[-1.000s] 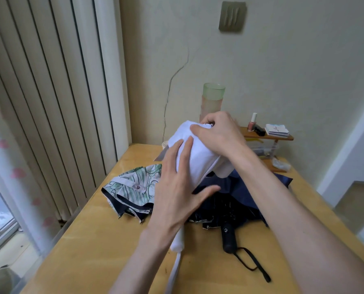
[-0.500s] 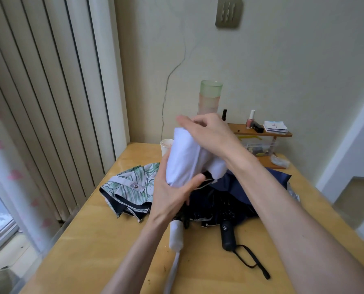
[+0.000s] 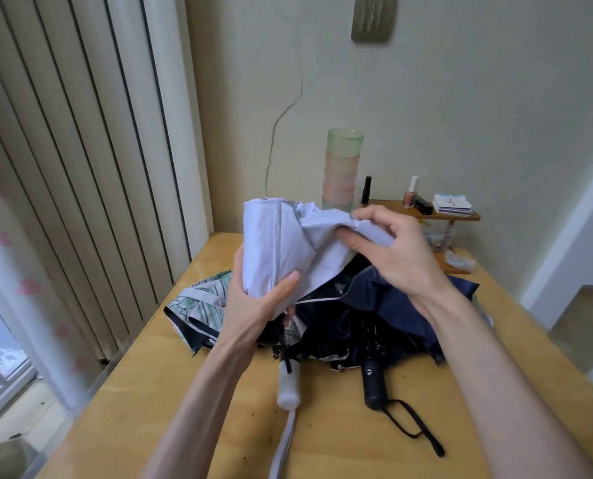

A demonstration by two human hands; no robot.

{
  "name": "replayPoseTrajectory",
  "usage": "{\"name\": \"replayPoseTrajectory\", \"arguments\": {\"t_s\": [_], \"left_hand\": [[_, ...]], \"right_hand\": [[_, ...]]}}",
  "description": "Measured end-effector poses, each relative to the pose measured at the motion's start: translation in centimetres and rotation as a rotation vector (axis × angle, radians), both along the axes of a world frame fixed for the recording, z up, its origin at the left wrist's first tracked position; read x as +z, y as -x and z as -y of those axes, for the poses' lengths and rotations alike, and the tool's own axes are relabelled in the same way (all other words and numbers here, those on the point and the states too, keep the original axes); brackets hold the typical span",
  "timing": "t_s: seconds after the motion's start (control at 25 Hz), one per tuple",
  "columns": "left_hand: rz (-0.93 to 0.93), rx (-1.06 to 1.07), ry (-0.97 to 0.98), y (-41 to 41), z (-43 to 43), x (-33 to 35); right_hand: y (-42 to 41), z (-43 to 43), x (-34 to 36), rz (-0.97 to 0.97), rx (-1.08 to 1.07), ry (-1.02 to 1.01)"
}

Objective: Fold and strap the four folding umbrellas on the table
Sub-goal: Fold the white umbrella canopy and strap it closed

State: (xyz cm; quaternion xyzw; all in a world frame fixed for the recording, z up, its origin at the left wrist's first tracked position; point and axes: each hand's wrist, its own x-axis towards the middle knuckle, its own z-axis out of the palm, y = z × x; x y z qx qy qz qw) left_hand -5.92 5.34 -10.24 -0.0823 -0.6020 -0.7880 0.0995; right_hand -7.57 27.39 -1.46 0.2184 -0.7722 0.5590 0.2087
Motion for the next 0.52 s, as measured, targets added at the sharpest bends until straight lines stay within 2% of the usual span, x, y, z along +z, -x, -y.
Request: {"name": "replayPoseTrajectory", "arguments": {"t_s": [0.16,0.24,0.36,0.44,0.52], "left_hand": [[0.046,0.017,-0.088,0.2,0.2,0.0],[0.052,0.011,-0.126,0.3,0.2,-0.2],[0.068,0.0,-0.155,0.4,0.5,-0.1],[0.084,0.039,-0.106,0.5,0.7,-0.1],[0.079,0.072,-0.062,0.6,0.8,-0.2]], "right_hand": [[-0.7,-1.8,-0.4,0.036,-0.006,0.262],[-1.1,-2.6,-0.8,0.096,0.041,0.164],[-2.0,-3.6,-1.1,0.18,0.2,-0.117],[-1.8,-3.5,-1.6,0.061,0.126,-0.162],[-1.6,-2.7,-2.1,-0.066,-0.099,-0.095]]}}
